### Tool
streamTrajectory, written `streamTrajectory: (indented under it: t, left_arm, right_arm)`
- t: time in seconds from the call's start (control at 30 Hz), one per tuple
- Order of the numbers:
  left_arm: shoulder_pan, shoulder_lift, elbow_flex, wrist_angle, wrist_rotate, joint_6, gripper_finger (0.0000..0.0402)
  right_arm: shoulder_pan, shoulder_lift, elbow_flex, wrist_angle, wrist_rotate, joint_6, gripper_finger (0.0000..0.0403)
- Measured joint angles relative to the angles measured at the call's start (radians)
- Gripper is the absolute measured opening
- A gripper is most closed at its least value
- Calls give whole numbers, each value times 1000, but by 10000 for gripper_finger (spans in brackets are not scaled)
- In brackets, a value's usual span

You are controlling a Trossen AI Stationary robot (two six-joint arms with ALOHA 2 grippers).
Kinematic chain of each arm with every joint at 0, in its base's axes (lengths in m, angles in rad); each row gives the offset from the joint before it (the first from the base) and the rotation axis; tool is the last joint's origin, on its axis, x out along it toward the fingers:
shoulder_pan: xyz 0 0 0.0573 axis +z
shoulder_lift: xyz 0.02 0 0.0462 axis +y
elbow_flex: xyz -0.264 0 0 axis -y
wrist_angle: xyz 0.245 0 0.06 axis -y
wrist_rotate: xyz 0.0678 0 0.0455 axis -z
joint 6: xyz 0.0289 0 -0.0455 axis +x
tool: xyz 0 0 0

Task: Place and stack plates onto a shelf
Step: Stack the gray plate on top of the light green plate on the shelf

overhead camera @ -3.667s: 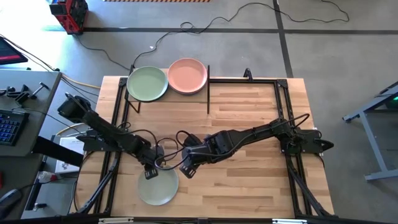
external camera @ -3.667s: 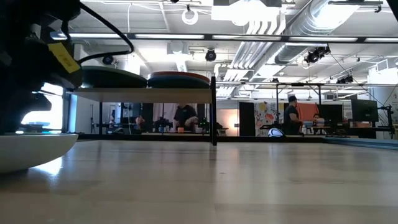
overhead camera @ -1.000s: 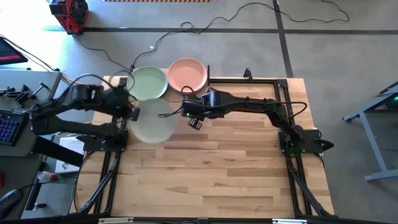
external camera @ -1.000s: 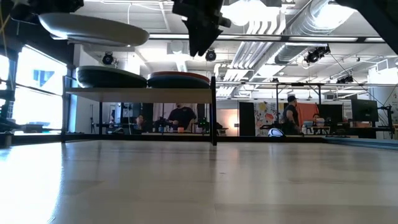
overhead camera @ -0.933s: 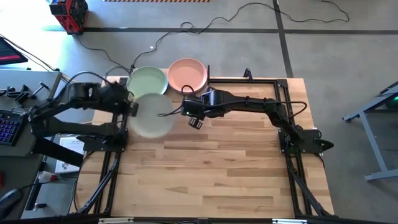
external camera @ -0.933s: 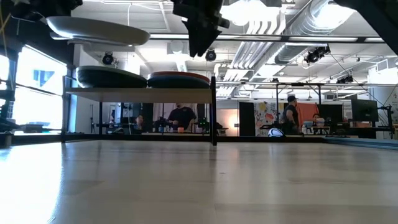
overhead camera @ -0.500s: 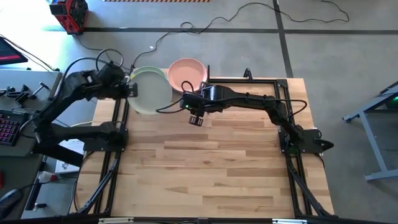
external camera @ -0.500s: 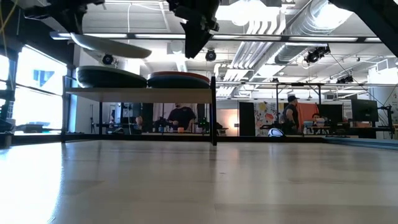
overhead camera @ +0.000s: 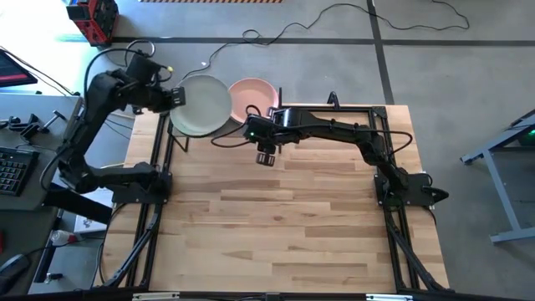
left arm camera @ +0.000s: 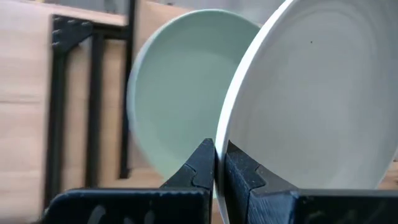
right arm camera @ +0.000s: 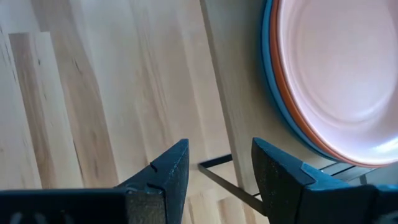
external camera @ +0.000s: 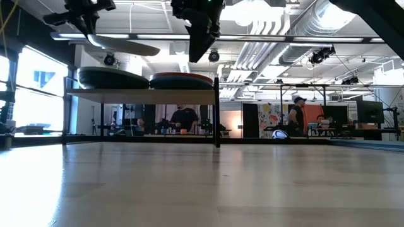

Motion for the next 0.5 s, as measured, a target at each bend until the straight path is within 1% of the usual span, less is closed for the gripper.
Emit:
streamTrajectory:
  t: [0.13,0.23,0.5]
  left_arm:
    - [70,2,3,-85,-4,28,5]
    - [119,-1,3,-154,-37,43,5]
    - [170,25,-1,-129,-61,77,5]
  right_arm:
    - [0,0,0,0,0,-14,154]
    - [0,0,0,0,0,-14,154]
    - [0,0,0,1,0,4,154]
